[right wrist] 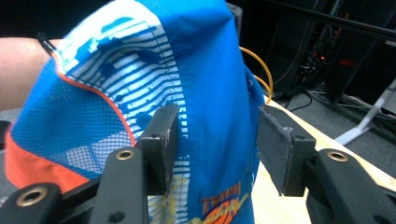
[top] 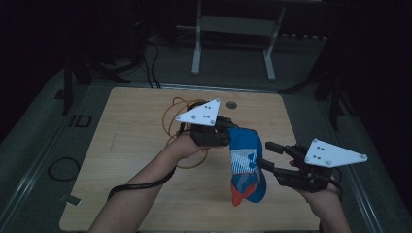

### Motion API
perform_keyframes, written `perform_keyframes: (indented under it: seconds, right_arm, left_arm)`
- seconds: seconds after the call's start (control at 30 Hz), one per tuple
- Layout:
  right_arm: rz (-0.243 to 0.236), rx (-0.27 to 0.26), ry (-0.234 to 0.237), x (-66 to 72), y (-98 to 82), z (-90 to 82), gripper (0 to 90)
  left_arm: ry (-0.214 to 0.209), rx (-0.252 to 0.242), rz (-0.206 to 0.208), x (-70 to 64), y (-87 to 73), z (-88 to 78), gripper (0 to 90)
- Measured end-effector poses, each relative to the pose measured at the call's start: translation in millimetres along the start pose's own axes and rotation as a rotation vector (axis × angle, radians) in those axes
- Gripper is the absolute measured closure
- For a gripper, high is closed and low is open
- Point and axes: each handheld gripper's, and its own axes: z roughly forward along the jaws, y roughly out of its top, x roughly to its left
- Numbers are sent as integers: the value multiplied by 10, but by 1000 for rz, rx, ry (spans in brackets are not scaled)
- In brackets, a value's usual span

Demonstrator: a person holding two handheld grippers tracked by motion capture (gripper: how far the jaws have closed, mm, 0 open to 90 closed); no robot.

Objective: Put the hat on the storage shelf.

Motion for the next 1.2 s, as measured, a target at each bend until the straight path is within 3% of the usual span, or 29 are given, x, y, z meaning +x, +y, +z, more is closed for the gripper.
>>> perform_keyframes:
  seconds: [0.17, 0.2, 0.23, 0.33, 0.4, 0.63, 0.83, 0.93, 1.2]
  right_arm:
    - [-20, 12, 9, 38, 5, 67, 503]
    - [-31, 20, -3, 53, 5, 91, 595]
    - [-31, 20, -3, 53, 5, 91, 595]
    - [-42, 31, -37, 47, -4, 102, 845]
    - [-37, 30, -53, 36, -7, 92, 897]
    - [-42, 28, -73, 40, 18, 82, 900]
    - [-38, 14, -86, 7, 68, 3, 900]
    - [-23, 4, -87, -25, 80, -38, 900]
    - [-25, -10, -110, -50, 137, -119, 900]
  left_arm:
    - [-16, 14, 12, -2, -4, 51, 895]
    - [-19, 17, 13, -2, -12, 65, 895]
    - [-19, 17, 13, -2, -12, 65, 895]
    - [-24, 26, 13, 2, -26, 65, 894]
    - [-26, 31, 8, 3, -38, 42, 893]
    - [-22, 51, 13, -16, -12, -7, 874]
    - [-4, 98, 28, -57, 27, -140, 771]
    - [28, 127, 33, -78, 37, -189, 697]
    - [90, 182, 44, -116, 65, -345, 645]
